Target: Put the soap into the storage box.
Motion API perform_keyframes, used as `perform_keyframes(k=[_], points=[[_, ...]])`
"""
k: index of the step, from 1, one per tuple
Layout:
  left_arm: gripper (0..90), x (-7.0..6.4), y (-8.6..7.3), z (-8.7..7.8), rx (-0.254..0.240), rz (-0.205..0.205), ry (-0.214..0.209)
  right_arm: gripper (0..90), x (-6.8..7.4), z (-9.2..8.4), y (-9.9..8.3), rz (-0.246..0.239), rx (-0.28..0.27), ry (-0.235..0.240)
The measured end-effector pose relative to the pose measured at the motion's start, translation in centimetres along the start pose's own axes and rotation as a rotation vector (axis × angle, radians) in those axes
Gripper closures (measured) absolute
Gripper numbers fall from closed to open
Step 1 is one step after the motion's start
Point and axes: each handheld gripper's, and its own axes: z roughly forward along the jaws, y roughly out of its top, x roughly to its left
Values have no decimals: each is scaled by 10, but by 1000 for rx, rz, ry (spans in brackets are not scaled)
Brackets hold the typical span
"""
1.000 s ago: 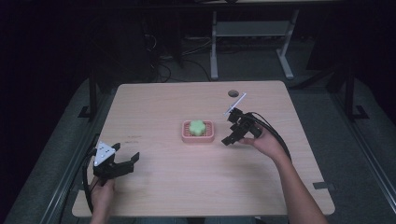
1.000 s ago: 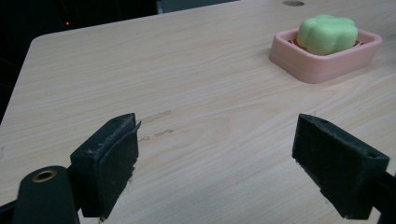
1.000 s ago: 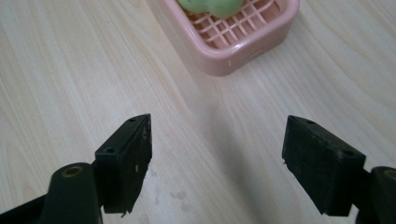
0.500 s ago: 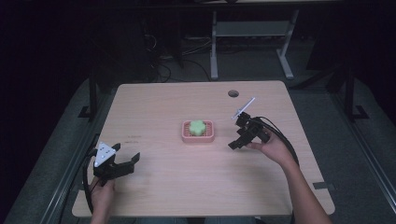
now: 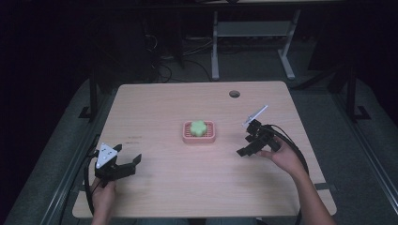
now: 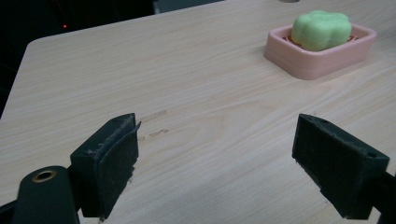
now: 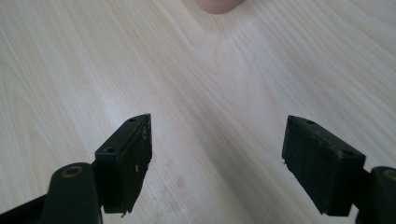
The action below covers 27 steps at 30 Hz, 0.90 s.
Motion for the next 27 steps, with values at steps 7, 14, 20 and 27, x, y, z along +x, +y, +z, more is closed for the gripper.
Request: perform_keyframes(k=[7, 14, 20, 27], points=[[142, -1, 0, 0, 7, 8, 0, 240, -1, -4, -19, 18, -24, 6], [142, -4, 0, 0, 8, 10, -5, 240, 0, -5, -34, 29, -36, 5], [142, -6, 0, 1, 7, 16, -5, 240, 2, -5, -47, 39, -49, 7], [142, -7, 0, 3, 15, 34, -8, 240, 4, -7, -60, 54, -70, 12]])
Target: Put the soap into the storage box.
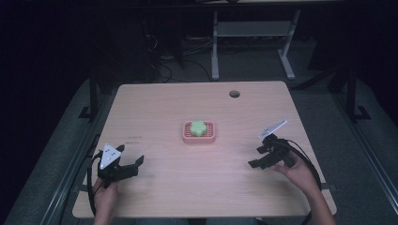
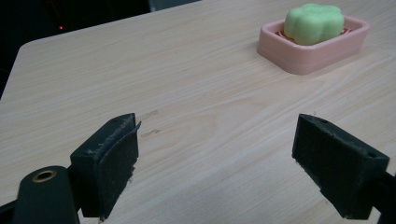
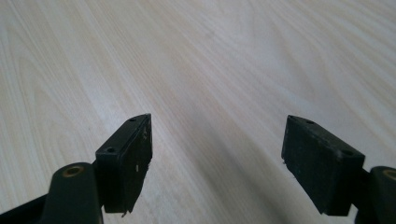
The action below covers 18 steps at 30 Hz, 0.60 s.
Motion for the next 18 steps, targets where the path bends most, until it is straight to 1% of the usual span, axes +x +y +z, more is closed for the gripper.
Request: perform_keyframes(k=[3, 10, 12, 16, 17, 18], points=[[142, -1, 0, 0, 5, 11, -1, 240, 1, -1, -8, 9, -14, 0], [142, -3, 1, 1, 8, 12, -2, 240, 3, -4, -19, 15, -33, 2], [142, -4, 1, 1, 8, 14, -1, 240, 4, -5, -26, 26, -37, -1], [142, -5, 1, 2, 6, 16, -3, 240, 6, -7, -32, 40, -47, 3], [142, -5, 1, 2, 6, 18, -3, 240, 6, -7, -34, 37, -52, 4], [142, -5, 1, 2, 5, 20, -5, 240, 8, -8, -38, 41, -48, -2]])
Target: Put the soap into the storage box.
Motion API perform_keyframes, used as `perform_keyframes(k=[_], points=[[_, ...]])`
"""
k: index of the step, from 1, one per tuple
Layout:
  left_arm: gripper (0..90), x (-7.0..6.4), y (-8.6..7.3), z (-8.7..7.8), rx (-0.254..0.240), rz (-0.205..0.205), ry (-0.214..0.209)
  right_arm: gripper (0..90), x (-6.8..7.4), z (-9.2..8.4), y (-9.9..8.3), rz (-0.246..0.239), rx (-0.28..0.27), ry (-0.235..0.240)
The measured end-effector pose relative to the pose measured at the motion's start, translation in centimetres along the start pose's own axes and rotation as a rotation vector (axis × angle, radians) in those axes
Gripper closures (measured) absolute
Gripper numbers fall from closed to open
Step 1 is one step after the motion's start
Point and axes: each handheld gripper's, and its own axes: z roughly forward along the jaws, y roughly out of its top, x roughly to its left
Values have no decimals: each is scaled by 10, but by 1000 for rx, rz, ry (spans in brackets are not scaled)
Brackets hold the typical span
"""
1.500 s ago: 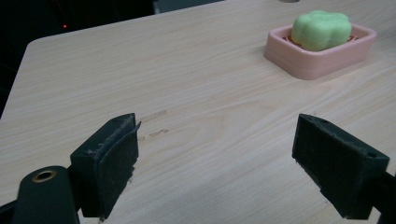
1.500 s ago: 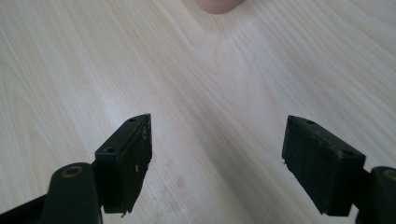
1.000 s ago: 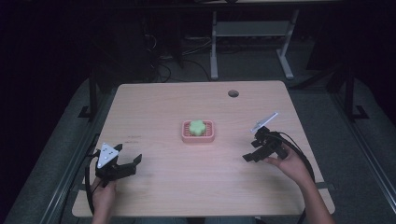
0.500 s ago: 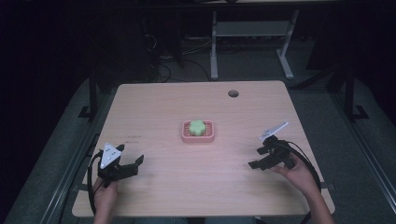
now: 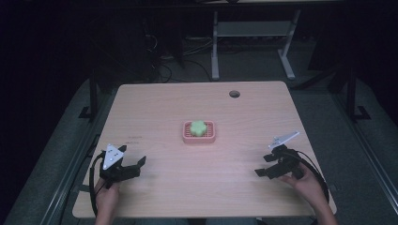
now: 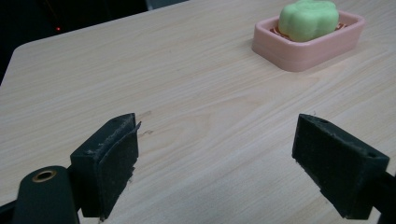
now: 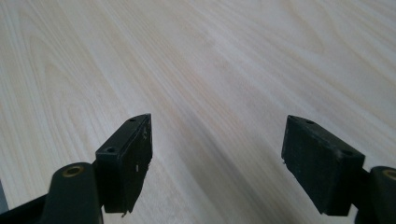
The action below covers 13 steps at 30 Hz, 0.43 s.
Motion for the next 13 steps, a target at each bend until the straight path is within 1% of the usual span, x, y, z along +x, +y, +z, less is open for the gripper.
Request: perform_keyframes(k=[3, 4, 5, 10, 12, 13], points=[[142, 0, 0, 0, 0, -3, -1, 241, 1, 0, -4, 0, 2, 0], [142, -1, 0, 0, 3, 0, -2, 241, 3, -2, -8, 0, -1, -12], [142, -1, 0, 0, 3, 0, -2, 241, 3, -2, -8, 0, -1, -12], [142, -3, 1, 1, -1, 2, -7, 241, 8, -5, -19, 6, -50, -31], [142, -3, 1, 2, 0, 2, -11, 231, 13, -5, -24, -4, -70, -58], [142, -3, 2, 3, -1, 7, -14, 231, 15, -3, -26, -3, -85, -58]])
